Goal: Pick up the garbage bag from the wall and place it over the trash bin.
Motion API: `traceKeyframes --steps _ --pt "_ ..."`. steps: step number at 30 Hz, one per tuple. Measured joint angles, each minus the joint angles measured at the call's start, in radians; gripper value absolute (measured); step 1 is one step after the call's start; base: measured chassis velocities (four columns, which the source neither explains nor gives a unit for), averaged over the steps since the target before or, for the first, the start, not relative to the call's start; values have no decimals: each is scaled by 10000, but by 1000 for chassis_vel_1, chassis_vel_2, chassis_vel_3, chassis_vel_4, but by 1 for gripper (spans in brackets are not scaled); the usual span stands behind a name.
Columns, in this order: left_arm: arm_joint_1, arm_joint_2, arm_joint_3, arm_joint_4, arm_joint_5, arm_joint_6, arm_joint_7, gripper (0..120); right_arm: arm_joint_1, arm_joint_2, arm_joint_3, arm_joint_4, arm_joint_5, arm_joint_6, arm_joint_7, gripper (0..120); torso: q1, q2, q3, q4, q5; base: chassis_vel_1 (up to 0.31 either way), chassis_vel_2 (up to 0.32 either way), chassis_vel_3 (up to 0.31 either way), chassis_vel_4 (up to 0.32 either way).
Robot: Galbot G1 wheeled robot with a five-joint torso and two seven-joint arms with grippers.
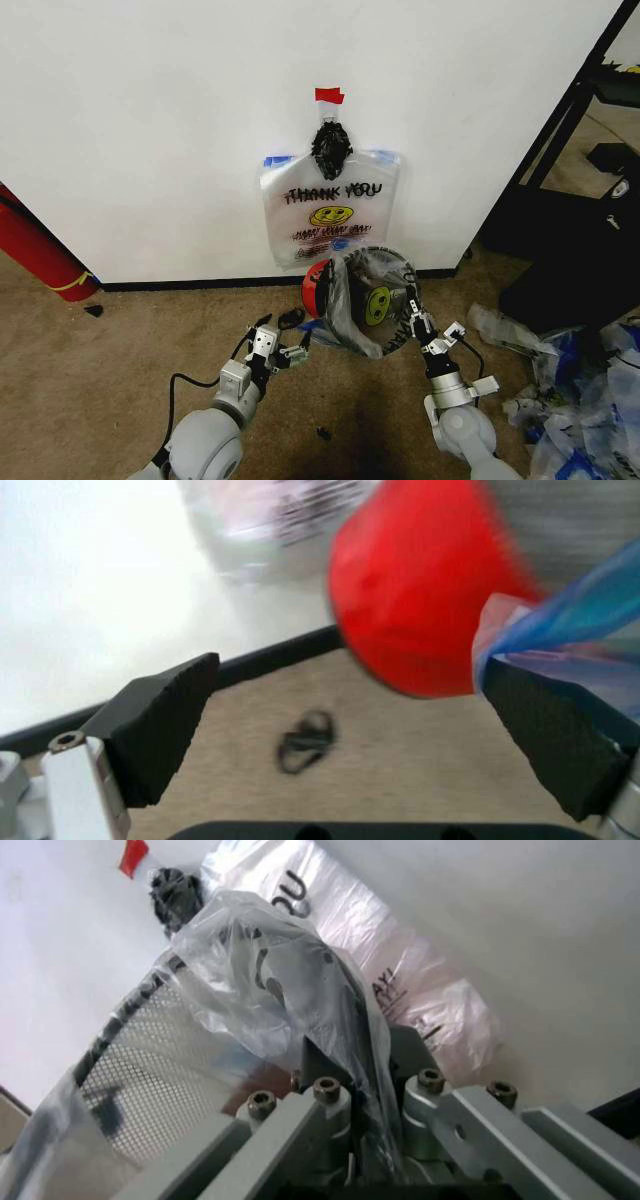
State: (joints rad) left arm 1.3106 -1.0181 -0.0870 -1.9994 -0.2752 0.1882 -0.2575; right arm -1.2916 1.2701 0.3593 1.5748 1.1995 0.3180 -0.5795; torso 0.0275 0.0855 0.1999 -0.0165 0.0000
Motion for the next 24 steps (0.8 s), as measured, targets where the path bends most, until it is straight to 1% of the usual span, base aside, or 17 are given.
traceKeyframes --steps 1,5,11,14,17,20,24 --pt "-10 -10 -24 175 168 -104 -54 100 -29 -2 -6 45 -9 -6 -7 1 0 0 0 0 0 0 0 0 0" --pt "11 -10 -68 417 417 -272 -103 100 -94 -6 -34 169 -52 -22 -20 1 0 0 0 0 0 0 0 0 0" --pt "99 -19 -46 428 566 -294 -108 100 -105 34 -86 261 -87 -39 -15 1 0 0 0 0 0 0 0 0 0" --pt "192 -21 6 423 617 -458 -39 100 -109 64 -136 320 -87 -46 28 1 0 0 0 0 0 0 0 0 0" --pt "227 -34 5 549 929 -680 44 100 -134 82 -165 378 -53 -76 123 1 -1 0 0 0 1 0 0 0 0" --pt "263 -10 -23 1000 1558 -1041 165 100 -175 94 -190 414 -29 -88 276 1 0 0 0 0 0 0 0 0 0" --pt "378 60 -5 1092 1677 -1171 365 100 -209 96 -218 450 -29 -89 441 1 0 0 0 0 0 0 0 0 0"
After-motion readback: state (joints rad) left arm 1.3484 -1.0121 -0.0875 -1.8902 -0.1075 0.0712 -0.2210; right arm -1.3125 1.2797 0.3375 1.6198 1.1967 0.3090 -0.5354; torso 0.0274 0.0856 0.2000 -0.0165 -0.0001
